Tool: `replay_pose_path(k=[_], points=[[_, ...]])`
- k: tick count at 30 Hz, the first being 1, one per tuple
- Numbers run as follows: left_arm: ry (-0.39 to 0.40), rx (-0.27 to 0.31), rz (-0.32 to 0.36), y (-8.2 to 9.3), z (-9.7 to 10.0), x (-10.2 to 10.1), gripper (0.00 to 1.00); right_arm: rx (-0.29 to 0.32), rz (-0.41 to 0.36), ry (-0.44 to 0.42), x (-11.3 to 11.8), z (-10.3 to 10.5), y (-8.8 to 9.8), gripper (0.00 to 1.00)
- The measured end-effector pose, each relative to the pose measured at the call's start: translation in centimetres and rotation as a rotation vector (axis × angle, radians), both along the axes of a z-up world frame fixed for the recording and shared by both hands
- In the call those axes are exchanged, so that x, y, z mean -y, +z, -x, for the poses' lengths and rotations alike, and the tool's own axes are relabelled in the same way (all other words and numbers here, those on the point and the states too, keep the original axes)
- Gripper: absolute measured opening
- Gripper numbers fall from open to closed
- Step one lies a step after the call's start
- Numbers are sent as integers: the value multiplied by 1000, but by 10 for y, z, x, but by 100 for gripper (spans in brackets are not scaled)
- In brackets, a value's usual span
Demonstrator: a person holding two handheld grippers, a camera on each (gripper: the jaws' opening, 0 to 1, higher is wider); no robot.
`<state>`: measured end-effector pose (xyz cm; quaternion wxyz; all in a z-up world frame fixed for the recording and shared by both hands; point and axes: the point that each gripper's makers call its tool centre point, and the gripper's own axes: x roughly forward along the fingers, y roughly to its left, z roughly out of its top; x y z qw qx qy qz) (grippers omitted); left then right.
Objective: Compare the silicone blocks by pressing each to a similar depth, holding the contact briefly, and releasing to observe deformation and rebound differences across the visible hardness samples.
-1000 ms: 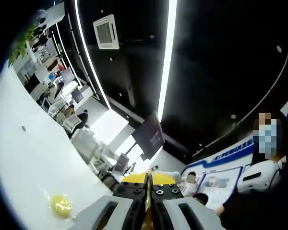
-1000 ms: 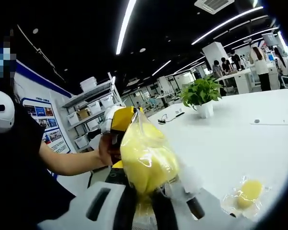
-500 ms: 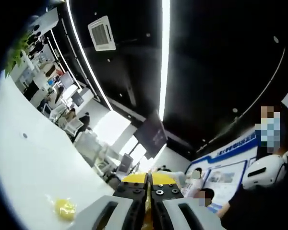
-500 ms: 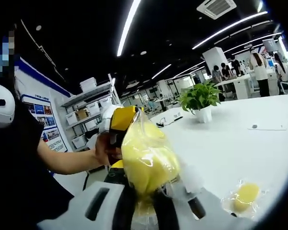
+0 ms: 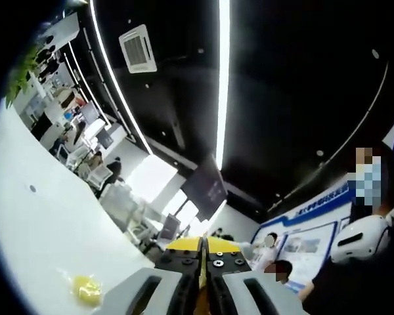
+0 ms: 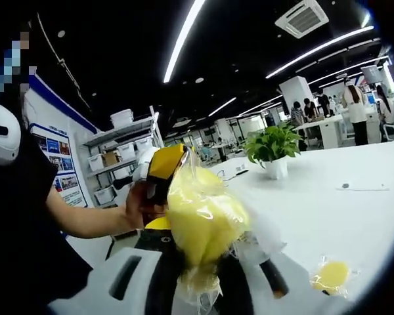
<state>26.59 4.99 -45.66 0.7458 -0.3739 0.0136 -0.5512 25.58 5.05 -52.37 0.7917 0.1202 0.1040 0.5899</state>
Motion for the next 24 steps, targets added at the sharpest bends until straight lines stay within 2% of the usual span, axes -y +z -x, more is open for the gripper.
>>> replay_pose_path(k=[6, 11, 14, 16, 19, 24], points=[[-5, -2, 40, 7, -1, -6, 0, 16, -4, 0, 5, 1, -3, 22], [1, 4, 29, 8, -3, -7, 0, 6, -8, -31, 13, -2, -9, 24], [10, 1, 31, 7, -6, -9, 0, -12, -21, -44, 18, -3, -11, 34], [10, -9, 35, 4, -8, -10, 0, -9, -27, -62, 23, -5, -12, 36], [16, -14, 31, 1, -10, -11, 0, -7, 1, -88, 30, -9, -20, 35], [34, -31, 33, -6, -16, -15, 0, 22, 72, -168, 44, -15, -40, 45]])
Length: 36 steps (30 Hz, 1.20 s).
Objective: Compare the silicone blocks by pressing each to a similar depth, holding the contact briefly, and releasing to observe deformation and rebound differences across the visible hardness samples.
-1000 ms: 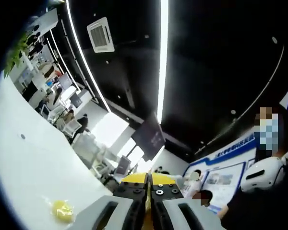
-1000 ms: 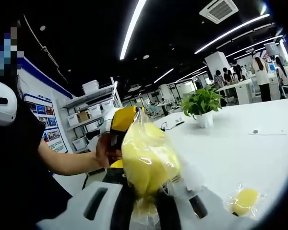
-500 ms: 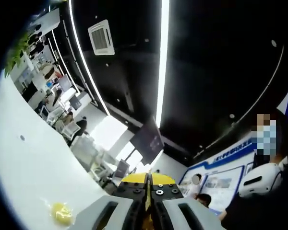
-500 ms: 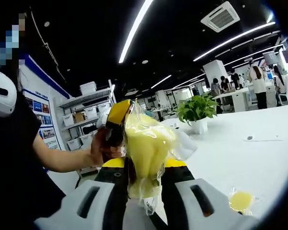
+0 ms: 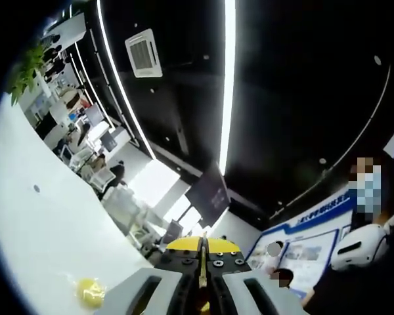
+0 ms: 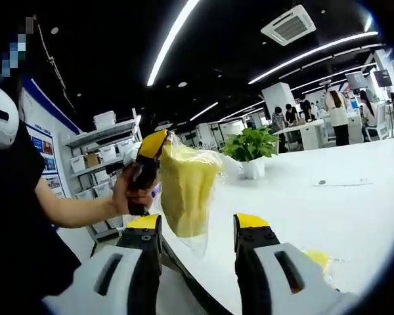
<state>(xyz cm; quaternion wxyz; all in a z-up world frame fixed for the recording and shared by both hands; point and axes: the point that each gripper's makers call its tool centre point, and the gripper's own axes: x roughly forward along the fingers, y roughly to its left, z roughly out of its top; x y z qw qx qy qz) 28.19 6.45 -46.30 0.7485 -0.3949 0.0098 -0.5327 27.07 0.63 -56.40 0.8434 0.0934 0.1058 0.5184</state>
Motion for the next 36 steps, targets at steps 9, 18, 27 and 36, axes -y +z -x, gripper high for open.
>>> replay_pose_path(k=[9, 18, 27, 36], points=[[31, -25, -9, -8, -8, -7, 0, 29, 188, -206, 38, -9, -49, 46], [38, -46, -13, -16, -15, -8, 0, -5, 219, -313, 60, -8, -77, 59], [68, -73, -19, -25, -25, -12, 0, -30, 258, -422, 79, -14, -95, 82], [105, -109, -37, -44, -34, -13, 0, 29, 313, -474, 89, -19, -99, 96]])
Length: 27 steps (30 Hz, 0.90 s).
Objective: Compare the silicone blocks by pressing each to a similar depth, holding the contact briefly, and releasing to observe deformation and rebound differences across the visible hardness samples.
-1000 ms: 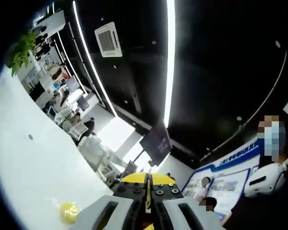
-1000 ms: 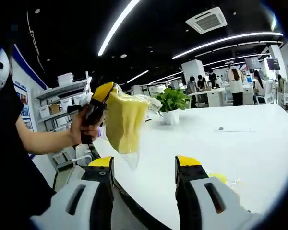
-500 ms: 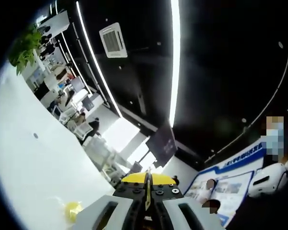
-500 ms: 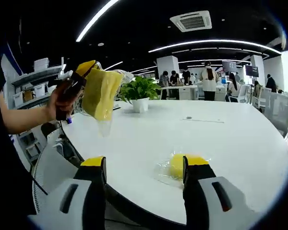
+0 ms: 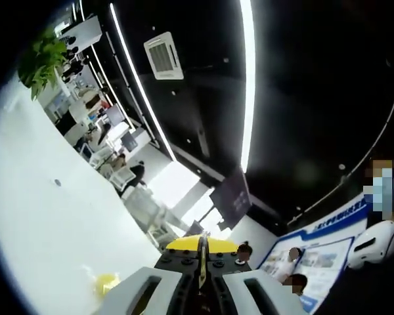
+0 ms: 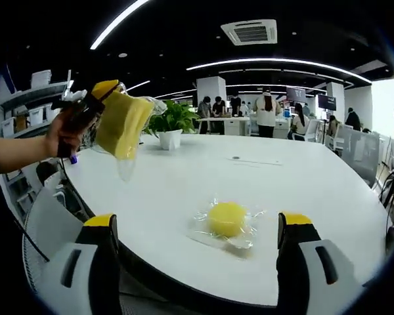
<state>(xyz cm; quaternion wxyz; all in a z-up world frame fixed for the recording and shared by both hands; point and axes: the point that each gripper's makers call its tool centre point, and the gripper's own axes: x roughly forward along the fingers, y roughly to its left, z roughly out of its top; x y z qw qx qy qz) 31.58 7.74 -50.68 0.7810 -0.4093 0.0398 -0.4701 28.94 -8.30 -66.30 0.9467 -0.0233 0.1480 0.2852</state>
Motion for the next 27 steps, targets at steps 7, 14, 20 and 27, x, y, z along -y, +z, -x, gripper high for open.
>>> replay_pose_path(k=[7, 14, 20, 27], points=[[54, -115, -20, -42, -20, -2, 0, -53, -6, -52, 20, 1, -19, 96], [107, -252, -14, -91, -46, -1, 0, -71, 0, -60, 21, 3, -27, 96], [197, -403, 103, -130, -79, -14, 0, -77, 25, -59, 23, 3, -31, 96], [250, -418, -51, -164, -94, -15, 0, -84, 46, -64, 24, 3, -35, 96]])
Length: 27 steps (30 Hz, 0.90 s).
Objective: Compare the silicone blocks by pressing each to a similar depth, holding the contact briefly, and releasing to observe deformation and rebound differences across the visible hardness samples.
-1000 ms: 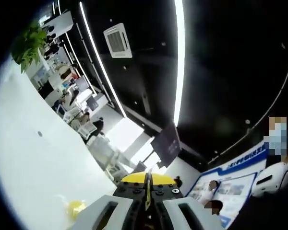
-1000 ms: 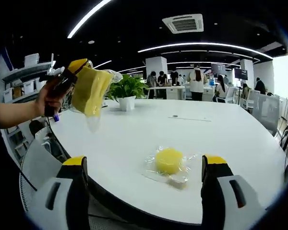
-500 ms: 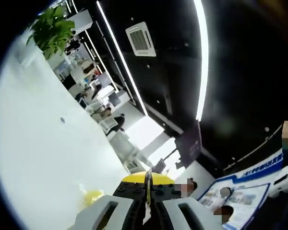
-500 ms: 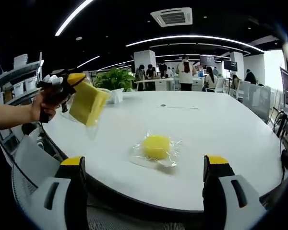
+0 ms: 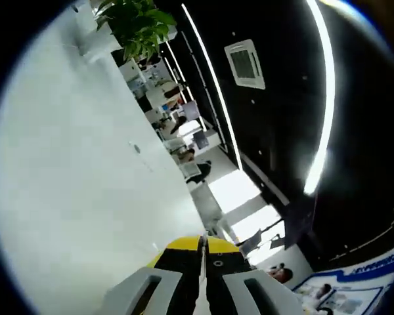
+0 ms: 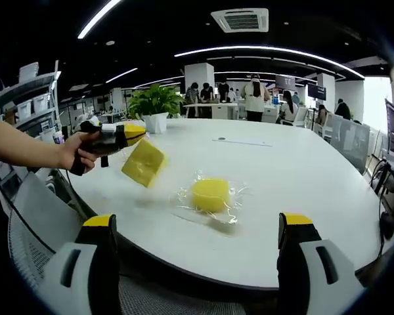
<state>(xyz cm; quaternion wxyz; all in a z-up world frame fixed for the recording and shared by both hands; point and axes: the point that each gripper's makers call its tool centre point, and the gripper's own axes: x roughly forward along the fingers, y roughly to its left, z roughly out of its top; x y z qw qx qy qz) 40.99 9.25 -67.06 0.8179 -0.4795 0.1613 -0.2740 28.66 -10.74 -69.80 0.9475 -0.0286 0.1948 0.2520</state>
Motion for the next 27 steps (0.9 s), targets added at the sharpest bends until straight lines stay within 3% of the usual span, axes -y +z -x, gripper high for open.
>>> replay_pose_path(k=[3, 7, 10, 12, 18, 20, 23, 27], points=[[17, -12, 10, -3, -6, -6, 0, -5, 13, 3, 0, -1, -3, 96], [73, -43, -131, -26, -16, -16, 0, -13, 22, -1, 1, -2, -5, 96], [167, -137, -122, -48, -25, -28, 0, -14, 25, -5, 1, -2, -6, 96], [218, -139, -175, -57, -30, -37, 0, -18, 34, -2, 1, -1, -7, 96], [240, -179, -292, -79, -38, -44, 0, -27, 51, 4, 1, 0, -10, 96], [247, -163, -371, -85, -41, -47, 1, -31, 53, 3, 2, 0, -11, 96], [249, -174, -365, -89, -44, -45, 1, -39, 50, 5, 3, 0, -13, 96], [248, -191, -445, -102, -44, -52, 5, -53, 64, 16, 3, 2, -16, 96]])
